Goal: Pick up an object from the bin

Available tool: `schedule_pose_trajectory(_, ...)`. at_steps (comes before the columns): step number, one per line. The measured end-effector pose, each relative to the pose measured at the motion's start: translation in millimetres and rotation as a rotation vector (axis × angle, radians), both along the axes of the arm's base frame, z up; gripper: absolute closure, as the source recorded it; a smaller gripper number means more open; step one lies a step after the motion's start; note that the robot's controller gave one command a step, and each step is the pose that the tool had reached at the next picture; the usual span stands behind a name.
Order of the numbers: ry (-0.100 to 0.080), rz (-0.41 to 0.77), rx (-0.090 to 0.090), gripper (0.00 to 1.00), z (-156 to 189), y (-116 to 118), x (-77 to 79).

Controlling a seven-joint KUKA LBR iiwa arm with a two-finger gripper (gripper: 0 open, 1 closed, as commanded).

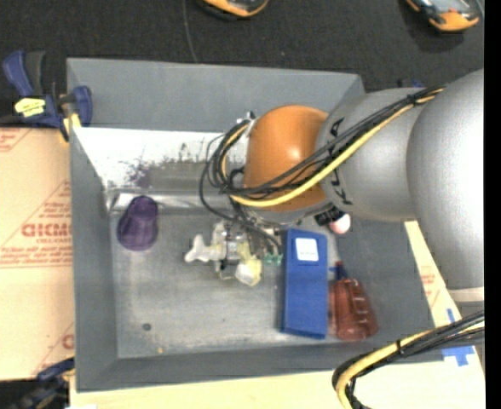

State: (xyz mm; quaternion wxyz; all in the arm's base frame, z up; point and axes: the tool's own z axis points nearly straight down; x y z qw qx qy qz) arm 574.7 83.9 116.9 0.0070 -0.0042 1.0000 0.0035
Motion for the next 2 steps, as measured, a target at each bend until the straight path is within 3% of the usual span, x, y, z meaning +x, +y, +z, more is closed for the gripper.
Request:
schedule_pose_trajectory(1, 0.005, -0.002, -0.001, 1.00, 26.4, -0.4, -1.3)
schedule_pose_trajectory(2, 0.000, -0.005, 0.001, 1.00, 53.5, -0.4, 0.2)
